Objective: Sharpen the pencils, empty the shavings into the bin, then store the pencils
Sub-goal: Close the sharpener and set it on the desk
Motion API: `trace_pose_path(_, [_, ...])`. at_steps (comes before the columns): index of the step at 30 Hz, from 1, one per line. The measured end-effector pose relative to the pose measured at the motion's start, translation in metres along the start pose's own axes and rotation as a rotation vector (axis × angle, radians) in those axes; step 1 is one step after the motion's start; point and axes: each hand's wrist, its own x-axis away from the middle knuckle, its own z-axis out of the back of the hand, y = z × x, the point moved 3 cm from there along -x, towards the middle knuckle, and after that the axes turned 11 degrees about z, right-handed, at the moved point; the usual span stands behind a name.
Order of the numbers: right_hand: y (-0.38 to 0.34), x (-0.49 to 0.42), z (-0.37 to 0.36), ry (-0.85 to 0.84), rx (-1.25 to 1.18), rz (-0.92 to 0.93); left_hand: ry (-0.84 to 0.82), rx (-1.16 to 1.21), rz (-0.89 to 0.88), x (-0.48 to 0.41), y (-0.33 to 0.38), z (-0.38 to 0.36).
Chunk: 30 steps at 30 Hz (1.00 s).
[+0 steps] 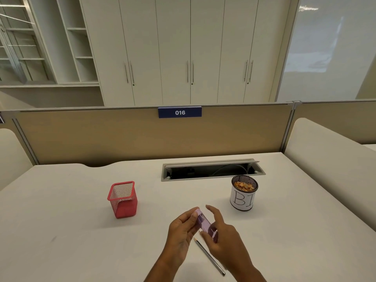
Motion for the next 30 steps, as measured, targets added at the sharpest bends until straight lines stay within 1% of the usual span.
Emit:
trace_pose_path(2, [-0.002, 0.002, -0.001, -0.016, 0.106, 0.053, 0.017, 0.000, 0.015, 0.001, 0.000, 0.000])
trace_pose_path(4, [-0.001, 0.004, -0.004, 0.000, 0.125, 0.066, 0.026, -0.018, 0.009, 0.002, 0.000, -0.002])
trace_pose_path(9, [0.003, 0.003, 0.001, 0.059, -0.137, -0.048, -0.023, 0.023, 0.034, 0.007, 0.003, -0.002])
trace_pose_path(11, [0.002, 0.002, 0.005, 0.031, -0.166, -0.053, -0.035, 0.038, 0.054, 0.007, 0.003, 0.000])
trace_pose_path(14, [-0.006, 0.000, 0.006, -0.056, -0.080, 0.019, -0.022, 0.045, 0.064, 0.008, 0.003, 0.001])
trace_pose_path(17, [-0.014, 0.001, 0.003, -0.070, 0.116, 0.099, -0.005, 0.062, 0.079, 0.007, 0.004, 0.001])
trace_pose_path(19, [-0.015, 0.003, -0.001, -0.063, 0.165, 0.129, 0.018, 0.059, 0.078, 0.007, 0.005, 0.001])
trace_pose_path(20, [-0.015, 0.003, -0.003, -0.063, 0.147, 0.122, 0.025, 0.056, 0.074, 0.007, 0.005, 0.001])
trace_pose_path(23, [-0.014, 0.002, -0.007, -0.075, -0.024, 0.051, 0.009, 0.057, 0.067, 0.011, 0.005, 0.001])
trace_pose_path(26, [-0.014, 0.002, -0.012, -0.080, -0.105, -0.014, -0.025, 0.051, 0.069, 0.015, 0.005, -0.001])
trace_pose_path(30, [-0.016, -0.002, -0.013, -0.076, -0.243, -0.054, -0.046, 0.028, 0.079, 0.017, 0.005, -0.004])
